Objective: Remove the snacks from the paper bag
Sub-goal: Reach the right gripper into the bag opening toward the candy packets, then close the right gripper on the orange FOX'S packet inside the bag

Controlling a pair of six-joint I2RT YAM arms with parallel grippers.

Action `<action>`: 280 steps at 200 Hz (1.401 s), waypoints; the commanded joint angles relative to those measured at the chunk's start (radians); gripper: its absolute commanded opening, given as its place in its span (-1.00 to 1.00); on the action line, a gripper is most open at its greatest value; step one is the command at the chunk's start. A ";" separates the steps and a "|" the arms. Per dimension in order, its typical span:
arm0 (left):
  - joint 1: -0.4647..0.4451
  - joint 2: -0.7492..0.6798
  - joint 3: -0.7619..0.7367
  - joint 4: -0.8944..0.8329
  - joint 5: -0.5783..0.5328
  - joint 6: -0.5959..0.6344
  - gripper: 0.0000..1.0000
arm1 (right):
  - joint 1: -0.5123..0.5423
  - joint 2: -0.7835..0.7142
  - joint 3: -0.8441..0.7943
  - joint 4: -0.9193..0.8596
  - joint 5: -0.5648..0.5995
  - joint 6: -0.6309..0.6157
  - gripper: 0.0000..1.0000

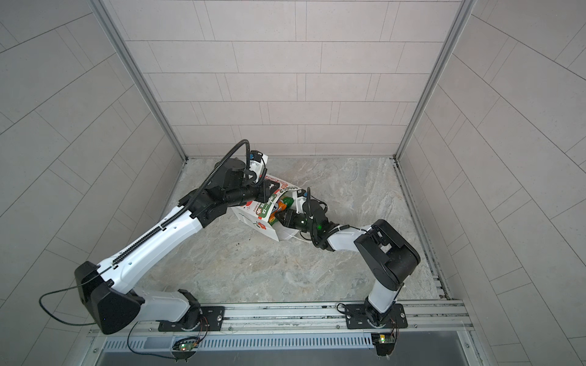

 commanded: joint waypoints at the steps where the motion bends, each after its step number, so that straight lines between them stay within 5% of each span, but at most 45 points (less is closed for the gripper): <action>1: -0.007 -0.041 -0.007 0.012 0.002 0.014 -1.00 | 0.013 0.006 0.009 0.027 0.080 0.045 -0.39; 175: -0.009 -0.045 -0.006 0.014 0.002 0.011 -1.00 | 0.017 0.050 0.081 -0.096 0.172 0.081 -0.34; 280: -0.012 -0.042 -0.002 0.014 0.008 0.011 -1.00 | 0.032 0.124 0.156 -0.064 0.171 0.104 -0.48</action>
